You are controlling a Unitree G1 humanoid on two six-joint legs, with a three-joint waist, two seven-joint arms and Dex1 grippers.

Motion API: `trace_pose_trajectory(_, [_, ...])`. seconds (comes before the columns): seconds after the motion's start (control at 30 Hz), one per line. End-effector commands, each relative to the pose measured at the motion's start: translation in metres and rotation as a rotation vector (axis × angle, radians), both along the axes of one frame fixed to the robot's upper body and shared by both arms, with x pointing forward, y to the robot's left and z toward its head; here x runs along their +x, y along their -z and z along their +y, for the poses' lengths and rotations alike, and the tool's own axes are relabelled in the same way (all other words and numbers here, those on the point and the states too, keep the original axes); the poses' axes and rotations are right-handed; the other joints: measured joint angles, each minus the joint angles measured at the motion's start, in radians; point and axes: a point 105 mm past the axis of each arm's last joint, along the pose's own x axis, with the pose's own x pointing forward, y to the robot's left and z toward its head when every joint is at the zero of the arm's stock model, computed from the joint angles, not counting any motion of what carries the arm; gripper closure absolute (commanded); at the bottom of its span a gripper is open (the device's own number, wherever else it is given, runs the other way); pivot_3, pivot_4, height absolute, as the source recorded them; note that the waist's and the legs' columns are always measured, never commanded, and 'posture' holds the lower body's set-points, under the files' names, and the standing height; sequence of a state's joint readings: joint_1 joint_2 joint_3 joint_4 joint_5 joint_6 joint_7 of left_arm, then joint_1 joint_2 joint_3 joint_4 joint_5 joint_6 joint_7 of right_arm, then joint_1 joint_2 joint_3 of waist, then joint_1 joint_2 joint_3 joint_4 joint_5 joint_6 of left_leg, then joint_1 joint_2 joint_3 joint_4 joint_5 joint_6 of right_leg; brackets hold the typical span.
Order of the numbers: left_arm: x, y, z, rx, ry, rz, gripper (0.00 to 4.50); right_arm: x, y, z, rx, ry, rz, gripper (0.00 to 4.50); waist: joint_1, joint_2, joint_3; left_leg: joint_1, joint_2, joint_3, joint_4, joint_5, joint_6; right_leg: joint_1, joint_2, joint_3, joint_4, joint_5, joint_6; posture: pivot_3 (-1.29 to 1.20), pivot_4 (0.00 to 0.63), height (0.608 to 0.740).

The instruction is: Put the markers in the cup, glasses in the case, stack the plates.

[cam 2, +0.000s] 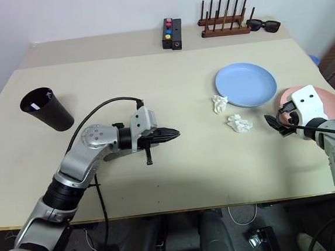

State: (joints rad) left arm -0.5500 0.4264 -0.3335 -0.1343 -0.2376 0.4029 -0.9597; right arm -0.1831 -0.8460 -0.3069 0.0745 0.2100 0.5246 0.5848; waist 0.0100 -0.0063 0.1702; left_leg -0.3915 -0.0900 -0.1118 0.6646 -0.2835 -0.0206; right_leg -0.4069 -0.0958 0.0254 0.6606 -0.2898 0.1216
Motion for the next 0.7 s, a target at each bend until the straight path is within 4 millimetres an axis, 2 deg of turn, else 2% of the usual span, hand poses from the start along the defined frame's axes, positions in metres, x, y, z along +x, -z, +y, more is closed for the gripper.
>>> trace_pose_trajectory(0.03, [-0.001, -0.012, -0.003, -0.013, 0.025, -0.055, 4.45, 0.001, -0.014, -0.016, -0.022, 0.053, -0.033, 0.00, 0.000, 0.000, 0.000, 0.000, 0.000, 0.000, 0.000, 0.000, 0.000, 0.000, 0.000, 0.000, 0.000, 0.000, 0.000, 0.00, 0.150, 0.740])
trace_pose_trajectory(0.27, [-0.001, -0.012, -0.001, -0.005, 0.028, -0.057, 4.45, 0.001, -0.008, -0.035, -0.018, 0.120, 0.002, 0.00, 0.001, 0.000, 0.000, 0.000, 0.000, 0.000, 0.000, 0.000, 0.000, 0.000, 0.000, 0.000, 0.000, 0.000, 0.000, 0.00, 0.150, 0.740])
trace_pose_trajectory(0.43, [0.000, -0.012, 0.000, -0.004, 0.023, -0.056, 4.45, 0.000, -0.004, -0.039, -0.003, 0.136, 0.021, 0.00, 0.000, 0.000, 0.000, 0.000, 0.000, 0.000, 0.000, 0.000, 0.000, 0.000, 0.000, 0.000, 0.000, 0.000, 0.000, 0.00, 0.150, 0.740])
trace_pose_trajectory(0.53, [0.000, -0.012, 0.000, -0.003, 0.021, -0.055, 4.50, 0.000, 0.000, -0.040, 0.003, 0.148, 0.036, 0.87, 0.000, 0.000, 0.000, 0.000, 0.000, 0.000, 0.000, 0.000, 0.000, 0.000, 0.000, 0.000, 0.000, 0.000, 0.000, 0.00, 0.150, 0.740])
trace_pose_trajectory(0.7, [0.000, -0.012, 0.000, -0.001, 0.019, -0.054, 4.50, -0.001, 0.006, -0.039, 0.017, 0.142, 0.060, 3.45, 0.000, 0.000, 0.000, 0.000, 0.000, 0.000, 0.000, 0.000, 0.000, 0.000, 0.000, 0.000, 0.000, 0.000, 0.000, 0.00, 0.150, 0.740])
